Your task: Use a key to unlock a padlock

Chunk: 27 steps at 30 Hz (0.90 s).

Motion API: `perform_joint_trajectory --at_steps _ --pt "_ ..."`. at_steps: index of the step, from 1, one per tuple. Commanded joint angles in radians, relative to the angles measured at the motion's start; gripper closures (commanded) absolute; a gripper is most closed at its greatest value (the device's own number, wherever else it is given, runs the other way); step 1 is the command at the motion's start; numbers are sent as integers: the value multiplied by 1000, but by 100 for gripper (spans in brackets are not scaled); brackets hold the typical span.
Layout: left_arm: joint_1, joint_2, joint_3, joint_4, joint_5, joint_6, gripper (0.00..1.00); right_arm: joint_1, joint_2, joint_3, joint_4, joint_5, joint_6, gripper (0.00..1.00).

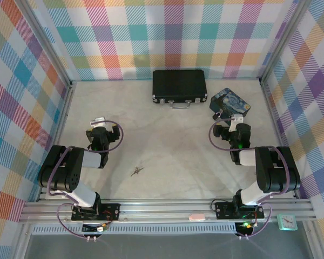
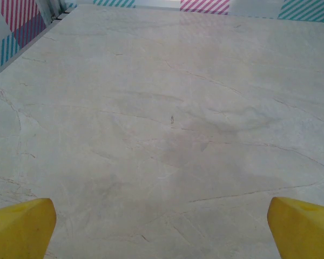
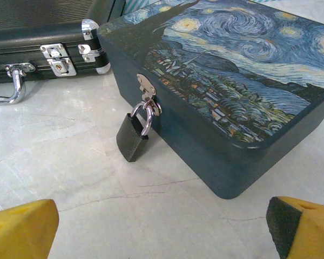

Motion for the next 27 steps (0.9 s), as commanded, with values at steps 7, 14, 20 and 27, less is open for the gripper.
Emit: perform_joint_trajectory --at_steps 7,14,20,27 --pt "0 4 2 32 -8 3 0 5 1 16 20 -16 -16 1" --pt "1 3 2 32 -9 3 0 4 1 16 19 -16 -16 1" --pt "0 3 3 30 -7 3 0 4 1 16 19 -17 -15 1" --pt "4 3 7 22 1 1 0 3 3 19 13 -17 -14 1"
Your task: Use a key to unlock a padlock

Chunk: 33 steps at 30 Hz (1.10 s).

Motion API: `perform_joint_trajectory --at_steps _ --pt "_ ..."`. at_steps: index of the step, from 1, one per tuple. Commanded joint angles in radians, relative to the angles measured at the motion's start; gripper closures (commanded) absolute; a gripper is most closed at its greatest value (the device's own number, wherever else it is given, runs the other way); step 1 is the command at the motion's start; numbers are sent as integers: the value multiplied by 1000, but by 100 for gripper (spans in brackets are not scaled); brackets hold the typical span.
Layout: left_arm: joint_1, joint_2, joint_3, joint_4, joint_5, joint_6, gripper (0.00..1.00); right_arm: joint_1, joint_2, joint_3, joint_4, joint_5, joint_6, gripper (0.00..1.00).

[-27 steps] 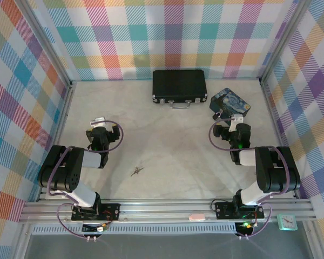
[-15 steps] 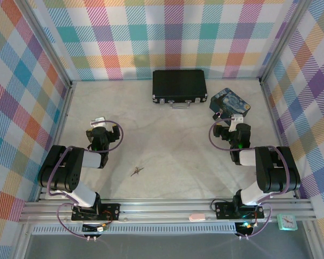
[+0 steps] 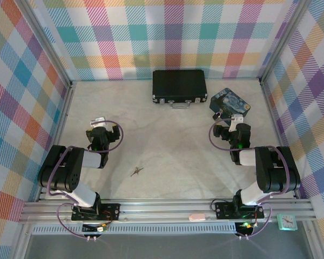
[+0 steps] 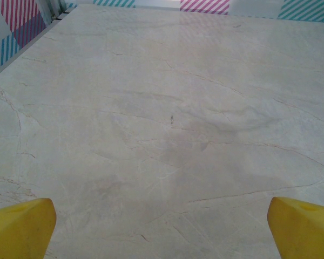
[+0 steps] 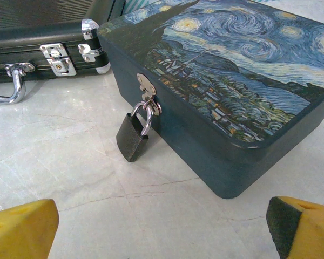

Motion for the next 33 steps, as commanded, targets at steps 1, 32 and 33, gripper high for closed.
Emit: perform_joint_trajectory --at_steps 1,32,33 --pt "5 3 6 22 0 1 0 3 3 19 16 -18 -14 1" --pt "-177 -59 513 -735 291 -381 10 -93 349 1235 -1283 26 231 1" --pt "-181 -66 504 -737 303 -384 10 -103 395 1292 -1317 12 229 1"
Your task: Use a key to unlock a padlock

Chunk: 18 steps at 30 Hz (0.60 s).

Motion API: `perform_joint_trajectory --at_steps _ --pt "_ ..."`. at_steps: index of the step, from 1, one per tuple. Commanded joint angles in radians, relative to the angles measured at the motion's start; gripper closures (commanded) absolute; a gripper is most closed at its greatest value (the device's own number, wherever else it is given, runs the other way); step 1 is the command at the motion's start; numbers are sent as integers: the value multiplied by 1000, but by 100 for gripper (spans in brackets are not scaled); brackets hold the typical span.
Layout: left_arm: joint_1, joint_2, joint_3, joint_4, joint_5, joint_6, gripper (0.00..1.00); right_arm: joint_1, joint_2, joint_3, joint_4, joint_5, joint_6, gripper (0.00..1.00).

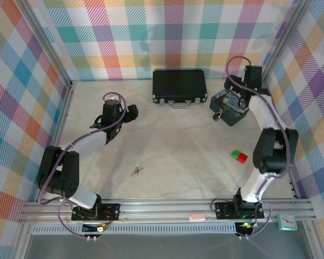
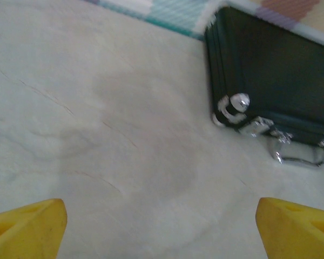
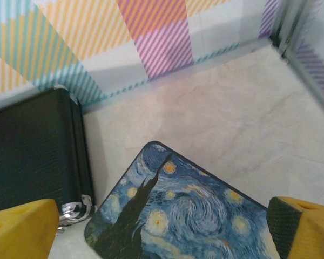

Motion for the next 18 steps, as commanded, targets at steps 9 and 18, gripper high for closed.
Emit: perform_joint_trajectory --at_steps 9,18 --pt "-32 -112 -123 -68 91 -93 10 -71 392 449 -374 -208 -58 1" --pt "-32 -122 -62 -79 46 -65 9 -63 379 333 -326 -431 -105 8"
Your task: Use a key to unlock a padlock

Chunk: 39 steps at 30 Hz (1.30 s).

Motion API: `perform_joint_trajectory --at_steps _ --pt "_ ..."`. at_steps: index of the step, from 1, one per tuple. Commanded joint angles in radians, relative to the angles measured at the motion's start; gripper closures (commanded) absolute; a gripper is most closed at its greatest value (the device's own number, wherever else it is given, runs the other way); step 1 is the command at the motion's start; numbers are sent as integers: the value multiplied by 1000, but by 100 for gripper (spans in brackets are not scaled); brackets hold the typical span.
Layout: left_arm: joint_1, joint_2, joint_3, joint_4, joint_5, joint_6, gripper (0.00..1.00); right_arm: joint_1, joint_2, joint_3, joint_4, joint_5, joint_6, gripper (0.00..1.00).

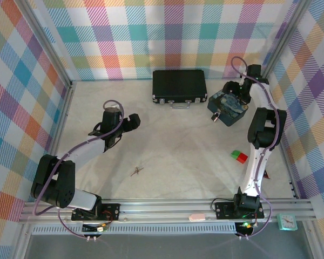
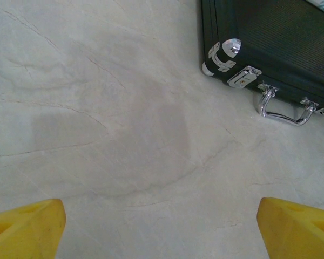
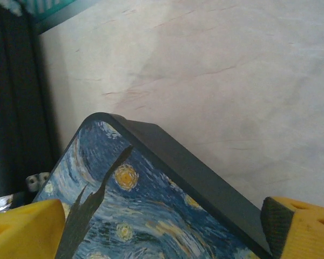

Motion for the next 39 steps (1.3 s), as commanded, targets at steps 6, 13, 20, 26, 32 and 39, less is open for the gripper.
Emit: perform_joint_trajectory --at_steps 6,13,20,26,32,39 --pt "-5 -6 76 13 -4 0 9 77 -148 -273 87 -75 -118 13" --pt "-6 -6 47 36 40 -44 9 187 -270 -498 154 92 -166 19" --pt "-6 -26 10 50 56 -69 9 330 -338 -631 180 83 -179 23" --pt "-9 -1 15 79 109 -100 9 458 -342 -551 147 100 -101 18" --pt "-16 44 42 85 210 -86 5 458 -458 -567 123 156 128 8" --pt "-40 74 59 79 222 -62 2 458 -692 -817 94 315 276 1"
